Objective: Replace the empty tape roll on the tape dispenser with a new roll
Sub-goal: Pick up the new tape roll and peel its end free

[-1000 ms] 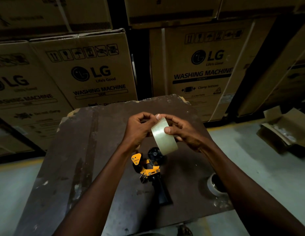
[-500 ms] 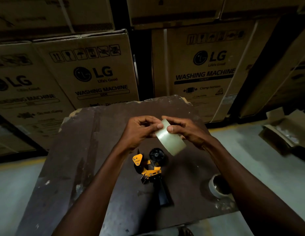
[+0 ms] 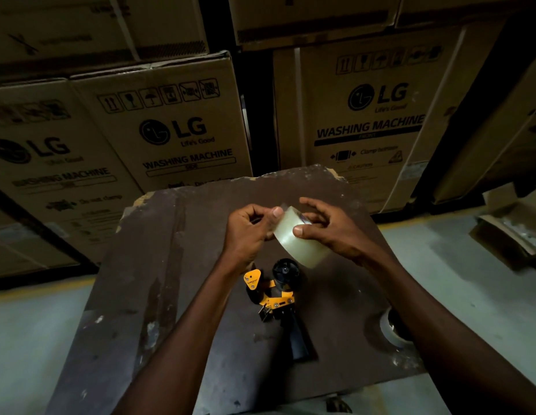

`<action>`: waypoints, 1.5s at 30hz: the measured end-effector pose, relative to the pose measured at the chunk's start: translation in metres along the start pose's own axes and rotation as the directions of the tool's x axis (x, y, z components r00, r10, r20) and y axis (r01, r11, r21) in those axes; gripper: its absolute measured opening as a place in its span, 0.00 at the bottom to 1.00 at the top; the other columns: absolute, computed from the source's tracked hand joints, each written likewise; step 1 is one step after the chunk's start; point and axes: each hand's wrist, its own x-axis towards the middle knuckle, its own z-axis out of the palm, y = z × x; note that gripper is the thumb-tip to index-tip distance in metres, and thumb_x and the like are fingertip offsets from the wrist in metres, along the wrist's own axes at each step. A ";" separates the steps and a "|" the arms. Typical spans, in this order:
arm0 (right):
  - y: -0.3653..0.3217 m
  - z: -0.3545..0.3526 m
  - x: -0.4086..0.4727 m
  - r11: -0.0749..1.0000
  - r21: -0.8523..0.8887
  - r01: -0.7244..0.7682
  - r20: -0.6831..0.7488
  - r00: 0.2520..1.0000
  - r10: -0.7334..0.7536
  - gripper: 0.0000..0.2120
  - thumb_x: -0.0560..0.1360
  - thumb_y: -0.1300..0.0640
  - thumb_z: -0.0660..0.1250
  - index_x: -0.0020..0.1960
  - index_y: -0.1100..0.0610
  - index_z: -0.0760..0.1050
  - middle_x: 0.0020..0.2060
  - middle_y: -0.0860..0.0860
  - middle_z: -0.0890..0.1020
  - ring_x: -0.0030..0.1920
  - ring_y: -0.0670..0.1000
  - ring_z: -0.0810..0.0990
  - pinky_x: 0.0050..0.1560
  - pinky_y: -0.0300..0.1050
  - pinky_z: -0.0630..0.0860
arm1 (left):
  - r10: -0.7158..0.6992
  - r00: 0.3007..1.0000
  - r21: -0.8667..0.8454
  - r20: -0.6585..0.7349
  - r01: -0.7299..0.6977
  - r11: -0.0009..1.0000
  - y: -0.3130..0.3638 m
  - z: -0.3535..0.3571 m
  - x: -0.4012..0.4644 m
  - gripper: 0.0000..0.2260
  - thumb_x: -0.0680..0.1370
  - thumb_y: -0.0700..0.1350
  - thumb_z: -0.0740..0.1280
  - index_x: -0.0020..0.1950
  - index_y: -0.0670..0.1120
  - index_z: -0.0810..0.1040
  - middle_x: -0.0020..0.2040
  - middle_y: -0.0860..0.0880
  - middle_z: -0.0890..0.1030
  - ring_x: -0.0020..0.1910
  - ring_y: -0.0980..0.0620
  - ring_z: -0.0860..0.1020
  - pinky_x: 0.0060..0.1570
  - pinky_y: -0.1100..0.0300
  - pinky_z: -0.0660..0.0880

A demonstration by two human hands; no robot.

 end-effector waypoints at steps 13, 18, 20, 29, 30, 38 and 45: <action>-0.009 -0.022 0.004 0.997 -0.076 0.031 0.229 0.973 -0.013 0.50 0.59 0.45 0.76 0.77 0.47 0.61 0.71 0.49 0.73 0.67 0.43 0.75 0.60 0.41 0.77 | -0.033 0.996 -0.064 0.079 0.038 0.997 -0.007 -0.015 0.005 0.05 0.79 0.41 0.67 0.47 0.39 0.78 0.43 0.45 0.86 0.41 0.49 0.85 0.38 0.57 0.81; -0.015 -0.026 0.002 0.995 -0.082 0.051 0.330 0.944 -0.021 0.50 0.59 0.48 0.75 0.78 0.48 0.59 0.72 0.52 0.73 0.72 0.47 0.71 0.68 0.47 0.72 | -0.053 0.994 -0.108 0.097 0.064 0.992 -0.006 -0.018 0.004 0.08 0.76 0.48 0.67 0.46 0.44 0.78 0.43 0.45 0.86 0.39 0.50 0.84 0.39 0.57 0.80; -0.018 -0.028 0.002 0.994 -0.090 0.061 0.358 0.933 -0.025 0.50 0.59 0.49 0.75 0.78 0.48 0.59 0.72 0.52 0.72 0.73 0.47 0.70 0.69 0.49 0.70 | -0.080 0.991 -0.140 0.109 0.095 0.986 -0.007 -0.019 0.004 0.08 0.77 0.48 0.65 0.45 0.44 0.77 0.43 0.44 0.86 0.38 0.50 0.83 0.40 0.56 0.80; -0.025 -0.032 0.002 0.990 -0.102 0.099 0.391 0.919 -0.051 0.48 0.59 0.50 0.74 0.77 0.49 0.60 0.73 0.51 0.71 0.74 0.45 0.68 0.73 0.51 0.67 | -0.186 0.971 -0.316 0.151 0.226 0.922 -0.001 -0.025 0.003 0.05 0.81 0.44 0.62 0.51 0.43 0.74 0.44 0.40 0.85 0.39 0.47 0.84 0.41 0.54 0.83; -0.025 -0.033 0.003 0.989 -0.108 0.104 0.389 0.920 -0.055 0.49 0.59 0.50 0.75 0.77 0.50 0.60 0.74 0.51 0.71 0.74 0.45 0.68 0.74 0.51 0.66 | -0.183 0.972 -0.331 0.146 0.222 0.917 -0.001 -0.026 0.004 0.05 0.81 0.44 0.63 0.51 0.42 0.75 0.45 0.40 0.85 0.40 0.46 0.85 0.43 0.53 0.83; -0.023 -0.031 0.005 0.973 -0.179 0.143 0.385 0.921 -0.065 0.49 0.60 0.50 0.75 0.78 0.49 0.59 0.74 0.48 0.70 0.73 0.41 0.69 0.71 0.41 0.69 | -0.161 0.987 -0.304 0.026 0.161 0.939 -0.012 -0.033 0.010 0.09 0.71 0.45 0.71 0.47 0.41 0.79 0.39 0.46 0.83 0.39 0.50 0.82 0.45 0.50 0.83; -0.019 -0.017 0.009 0.925 -0.312 0.215 0.386 0.919 -0.083 0.49 0.62 0.54 0.77 0.77 0.41 0.58 0.74 0.46 0.69 0.72 0.42 0.69 0.72 0.50 0.70 | -0.152 0.974 -0.046 -0.168 0.147 0.988 -0.028 -0.033 0.009 0.04 0.75 0.44 0.74 0.45 0.46 0.81 0.29 0.51 0.75 0.27 0.55 0.71 0.32 0.58 0.74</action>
